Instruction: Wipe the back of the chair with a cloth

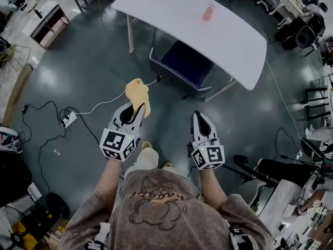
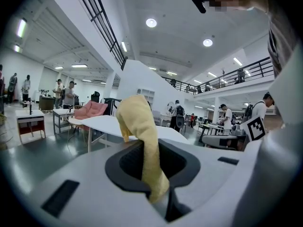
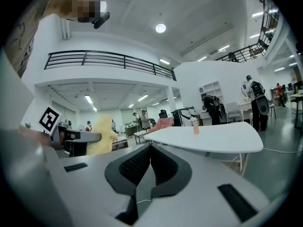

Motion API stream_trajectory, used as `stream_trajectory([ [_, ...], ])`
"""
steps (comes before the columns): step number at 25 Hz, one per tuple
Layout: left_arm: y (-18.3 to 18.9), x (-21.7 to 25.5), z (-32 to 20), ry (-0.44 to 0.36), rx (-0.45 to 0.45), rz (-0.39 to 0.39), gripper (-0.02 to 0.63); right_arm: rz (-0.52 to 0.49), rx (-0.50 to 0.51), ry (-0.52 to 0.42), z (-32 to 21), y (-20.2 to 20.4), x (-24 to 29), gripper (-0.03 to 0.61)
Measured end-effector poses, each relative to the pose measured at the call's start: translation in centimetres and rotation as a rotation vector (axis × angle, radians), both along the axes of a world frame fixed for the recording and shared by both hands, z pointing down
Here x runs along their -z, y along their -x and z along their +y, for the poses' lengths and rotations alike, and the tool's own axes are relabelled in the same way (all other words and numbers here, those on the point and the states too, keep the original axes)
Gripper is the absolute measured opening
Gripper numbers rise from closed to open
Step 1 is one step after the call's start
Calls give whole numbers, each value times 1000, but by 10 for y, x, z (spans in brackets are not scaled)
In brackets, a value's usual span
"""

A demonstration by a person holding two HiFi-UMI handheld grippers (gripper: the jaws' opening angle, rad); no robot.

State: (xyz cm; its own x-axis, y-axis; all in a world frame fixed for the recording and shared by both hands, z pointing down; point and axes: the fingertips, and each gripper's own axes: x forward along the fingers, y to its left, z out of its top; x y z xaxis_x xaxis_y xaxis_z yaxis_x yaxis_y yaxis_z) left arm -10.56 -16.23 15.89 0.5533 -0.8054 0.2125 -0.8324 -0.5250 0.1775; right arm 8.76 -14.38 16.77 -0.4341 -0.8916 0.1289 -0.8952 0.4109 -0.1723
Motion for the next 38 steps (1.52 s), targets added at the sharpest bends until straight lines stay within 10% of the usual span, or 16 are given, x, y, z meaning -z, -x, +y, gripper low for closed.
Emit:
stream_trajectory([
  [38, -39, -334, -80, -242, -1, 19, 63, 21, 53, -107, -70, -7, -395, 25],
])
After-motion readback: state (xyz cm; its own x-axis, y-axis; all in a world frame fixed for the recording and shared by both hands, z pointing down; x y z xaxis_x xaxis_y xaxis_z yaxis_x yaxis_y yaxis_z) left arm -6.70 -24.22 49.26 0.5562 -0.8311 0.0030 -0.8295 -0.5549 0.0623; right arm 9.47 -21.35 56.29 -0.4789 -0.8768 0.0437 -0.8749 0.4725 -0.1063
